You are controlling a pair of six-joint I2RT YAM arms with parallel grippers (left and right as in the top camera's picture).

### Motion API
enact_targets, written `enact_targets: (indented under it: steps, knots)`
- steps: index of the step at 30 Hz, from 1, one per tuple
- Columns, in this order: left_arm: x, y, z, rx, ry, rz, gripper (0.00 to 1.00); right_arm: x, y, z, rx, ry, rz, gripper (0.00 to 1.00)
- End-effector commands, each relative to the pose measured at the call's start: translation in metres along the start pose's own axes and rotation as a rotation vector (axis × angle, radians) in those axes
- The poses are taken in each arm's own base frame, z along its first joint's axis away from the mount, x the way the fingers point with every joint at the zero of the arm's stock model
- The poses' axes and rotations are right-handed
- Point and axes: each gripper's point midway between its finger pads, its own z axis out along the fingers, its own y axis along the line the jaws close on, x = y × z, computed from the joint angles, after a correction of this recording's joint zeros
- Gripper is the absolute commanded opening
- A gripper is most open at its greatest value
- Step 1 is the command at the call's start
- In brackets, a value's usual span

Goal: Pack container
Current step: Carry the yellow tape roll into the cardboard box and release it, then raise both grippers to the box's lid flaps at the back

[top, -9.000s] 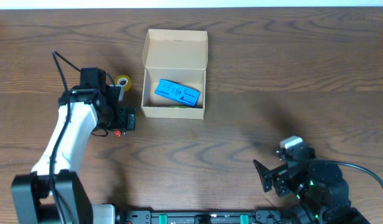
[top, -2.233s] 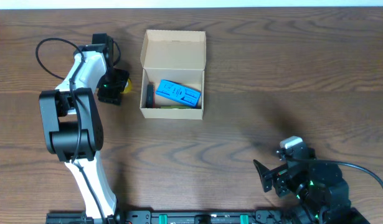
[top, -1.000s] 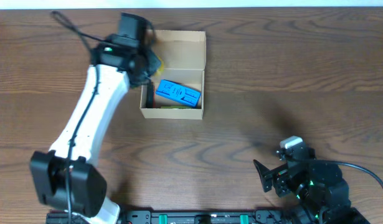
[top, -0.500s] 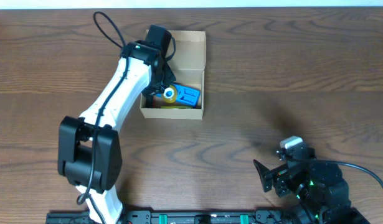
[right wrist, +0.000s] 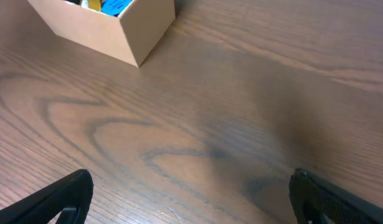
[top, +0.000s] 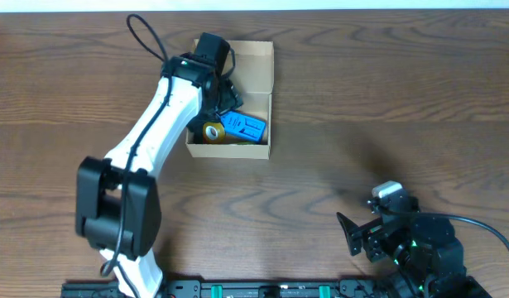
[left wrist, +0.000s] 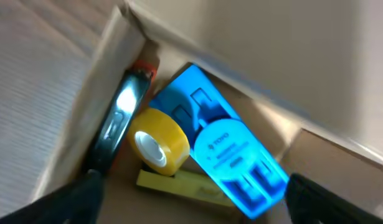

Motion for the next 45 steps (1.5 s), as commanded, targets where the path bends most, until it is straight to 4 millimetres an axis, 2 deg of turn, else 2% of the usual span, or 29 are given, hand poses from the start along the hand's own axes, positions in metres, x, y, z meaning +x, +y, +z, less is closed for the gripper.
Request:
enact_targets:
  steps: [1, 9, 12, 17, 20, 23, 26, 31, 33, 37, 41, 45]
  knots:
    - [-0.012, -0.004, -0.052, 0.073, -0.110, -0.003, 0.96, 0.000, -0.002, 0.000, 0.009, -0.003, 0.023, 0.99]
    - [-0.013, -0.003, -0.121, 0.179, -0.218, 0.004, 0.95, 0.000, -0.002, 0.000, 0.009, -0.003, 0.023, 0.99]
    - [-0.013, -0.003, -0.129, 0.192, -0.231, 0.003, 0.96, 0.000, -0.002, 0.000, 0.009, -0.003, 0.023, 0.99]
    - [-0.012, -0.003, -0.126, 0.188, -0.227, 0.004, 0.95, 0.000, -0.002, 0.000, 0.009, -0.003, 0.023, 0.99]
    - [-0.008, 0.002, -0.125, 0.168, -0.206, 0.005, 0.95, 0.014, -0.016, -0.001, 0.087, 0.055, -0.069, 0.99]
    - [-0.003, 0.007, -0.123, 0.146, -0.185, 0.005, 0.95, 0.025, -0.020, -0.003, 0.110, 0.103, -0.080, 0.99]
    - [-0.002, 0.008, -0.122, 0.142, -0.181, 0.005, 0.95, 0.017, -0.021, -0.002, 0.116, 0.068, -0.082, 0.99]
    - [0.001, 0.011, -0.121, 0.128, -0.168, 0.006, 0.95, -0.012, -0.020, -0.002, 0.116, -0.051, -0.088, 0.99]
    - [0.007, 0.017, -0.120, 0.105, -0.146, 0.006, 0.95, -0.036, -0.027, -0.005, 0.161, -0.144, -0.088, 0.99]
    - [0.006, 0.020, -0.120, 0.096, -0.145, 0.055, 0.95, -0.068, -0.025, -0.006, 0.152, -0.245, -0.063, 0.99]
    - [-0.001, 0.029, -0.120, 0.126, -0.113, 0.028, 0.96, -0.085, -0.025, 0.010, 0.141, -0.186, -0.020, 0.99]
    - [-0.019, 0.045, -0.122, 0.193, -0.079, -0.034, 0.96, -0.115, -0.039, 0.036, 0.175, -0.043, 0.007, 0.99]
